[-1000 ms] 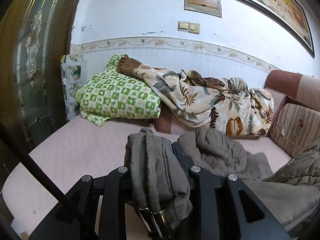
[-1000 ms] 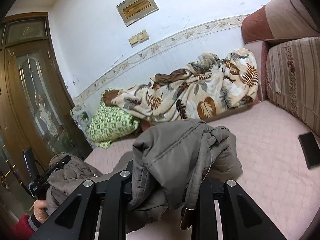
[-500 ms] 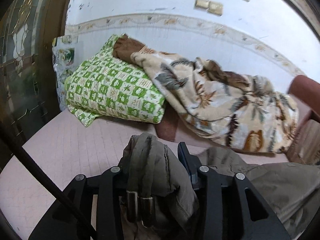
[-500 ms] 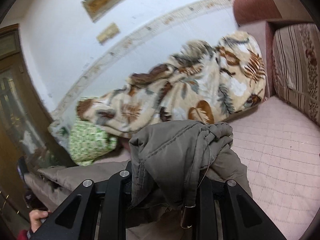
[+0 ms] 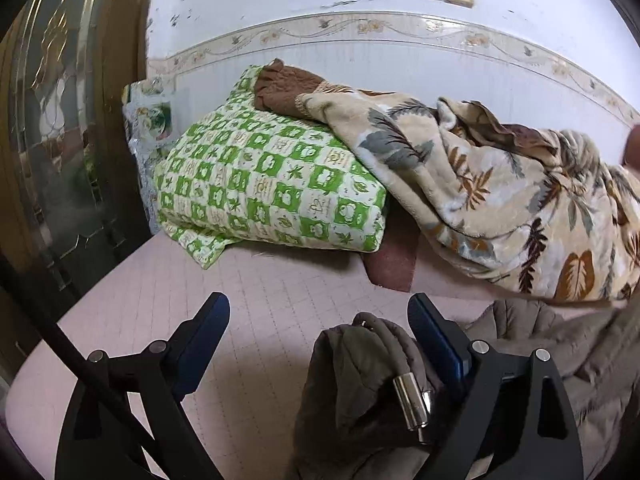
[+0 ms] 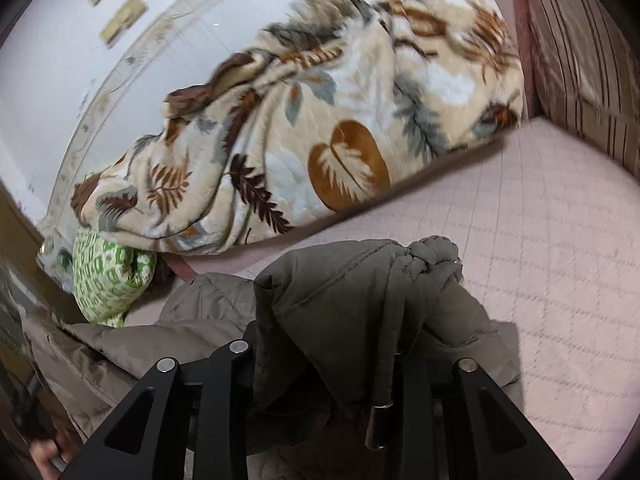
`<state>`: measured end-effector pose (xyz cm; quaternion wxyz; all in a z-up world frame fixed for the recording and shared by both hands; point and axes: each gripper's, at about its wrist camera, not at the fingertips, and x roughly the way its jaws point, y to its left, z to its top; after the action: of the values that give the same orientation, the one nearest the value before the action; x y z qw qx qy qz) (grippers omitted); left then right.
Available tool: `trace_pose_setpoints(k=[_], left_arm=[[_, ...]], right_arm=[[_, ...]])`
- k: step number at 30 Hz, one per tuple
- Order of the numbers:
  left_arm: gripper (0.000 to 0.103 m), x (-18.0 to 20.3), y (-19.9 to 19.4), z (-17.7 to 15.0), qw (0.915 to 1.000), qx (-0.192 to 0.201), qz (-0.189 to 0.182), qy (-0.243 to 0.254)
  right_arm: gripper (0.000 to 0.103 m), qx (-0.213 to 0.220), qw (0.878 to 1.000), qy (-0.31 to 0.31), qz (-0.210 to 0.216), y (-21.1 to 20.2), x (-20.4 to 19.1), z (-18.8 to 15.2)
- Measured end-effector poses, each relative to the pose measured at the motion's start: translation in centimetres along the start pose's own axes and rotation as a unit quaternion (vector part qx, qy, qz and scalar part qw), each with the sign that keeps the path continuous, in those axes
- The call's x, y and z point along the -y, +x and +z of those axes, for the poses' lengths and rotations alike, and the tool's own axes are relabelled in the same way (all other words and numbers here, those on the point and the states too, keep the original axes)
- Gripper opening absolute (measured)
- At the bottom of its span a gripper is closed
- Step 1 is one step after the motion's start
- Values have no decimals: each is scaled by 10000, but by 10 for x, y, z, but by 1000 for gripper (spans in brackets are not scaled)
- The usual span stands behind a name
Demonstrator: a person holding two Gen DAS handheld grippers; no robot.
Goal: Fold large clothes
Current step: 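Fold the hem with both tools over the jacket toward the hood, then open both tools to release the hem on the folded jacket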
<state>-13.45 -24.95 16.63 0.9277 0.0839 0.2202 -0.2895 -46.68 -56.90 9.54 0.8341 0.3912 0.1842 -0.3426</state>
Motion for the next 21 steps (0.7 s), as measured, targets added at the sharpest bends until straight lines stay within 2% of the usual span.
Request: trace_pose_setpoints(k=[5, 8, 9, 10, 12, 15, 17, 21], left_arm=[[91, -8, -1, 13, 9997, -46, -255, -11], [91, -22, 2, 23, 9963, -225, -765, -322], [91, -27, 5, 27, 9941, -348, -918, -459], [91, -32, 6, 31, 9936, -420, -883, -561], [91, -43, 0, 36, 9938, -333, -757, -747], [91, -57, -12, 39, 9930, -205, -679, -948], [91, -58, -24, 36, 9932, -90, -692, -930], [91, -17, -52, 17, 9925, -74, -1202, -198]], right_arm=[[43, -239, 9974, 568, 367, 1, 15, 8], [54, -238, 9946, 748, 675, -14, 19, 9], [60, -238, 9934, 817, 772, -19, 21, 9], [65, -227, 9915, 903, 908, -24, 23, 8], [67, -100, 9893, 982, 1071, -40, 26, 7], [68, 187, 9888, 864, 1205, -69, 26, 7], [68, 234, 9919, 628, 1079, -83, 20, 3], [68, 125, 9956, -144, 917, -92, -7, -18]])
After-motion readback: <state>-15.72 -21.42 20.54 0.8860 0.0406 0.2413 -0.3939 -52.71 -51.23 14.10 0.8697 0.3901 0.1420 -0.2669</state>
